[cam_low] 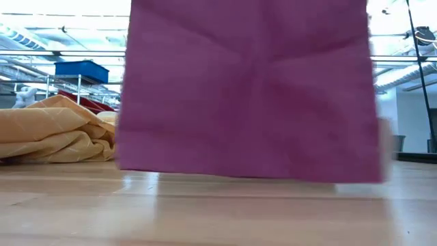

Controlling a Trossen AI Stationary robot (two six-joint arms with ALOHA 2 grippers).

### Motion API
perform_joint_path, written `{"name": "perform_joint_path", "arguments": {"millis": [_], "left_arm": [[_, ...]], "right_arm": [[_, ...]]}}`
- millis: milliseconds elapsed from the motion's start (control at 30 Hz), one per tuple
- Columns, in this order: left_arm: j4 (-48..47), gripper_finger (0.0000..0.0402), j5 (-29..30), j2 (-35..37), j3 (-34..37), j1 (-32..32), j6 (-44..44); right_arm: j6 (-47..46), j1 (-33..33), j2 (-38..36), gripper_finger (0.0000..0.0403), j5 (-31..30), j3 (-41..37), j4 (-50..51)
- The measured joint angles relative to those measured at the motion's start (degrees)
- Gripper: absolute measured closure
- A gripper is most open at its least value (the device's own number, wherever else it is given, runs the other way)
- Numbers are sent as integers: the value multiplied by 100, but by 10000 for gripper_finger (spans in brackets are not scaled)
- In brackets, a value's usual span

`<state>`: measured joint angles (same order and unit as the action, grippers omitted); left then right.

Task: Fold towel
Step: Fold the purple towel

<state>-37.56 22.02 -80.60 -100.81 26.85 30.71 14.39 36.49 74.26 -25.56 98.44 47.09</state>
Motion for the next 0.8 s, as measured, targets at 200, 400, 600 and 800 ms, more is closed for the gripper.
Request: {"name": "perform_joint_path", "arguments": {"millis": [200, 400, 600, 800], "left_arm": [[-24, 400, 13, -7, -55, 132, 260], [113, 400, 17, -11, -55, 392, 509], [129, 400, 29, -13, -55, 676, 683], [133, 400, -251, -15, -55, 898, 732]], "right_arm": [[109, 35, 36, 402, 191, 163, 73], [292, 180, 140, 402, 449, 266, 37], [302, 239, 195, 402, 718, 266, 17], [430, 286, 338, 403, 1415, 266, -181]]}}
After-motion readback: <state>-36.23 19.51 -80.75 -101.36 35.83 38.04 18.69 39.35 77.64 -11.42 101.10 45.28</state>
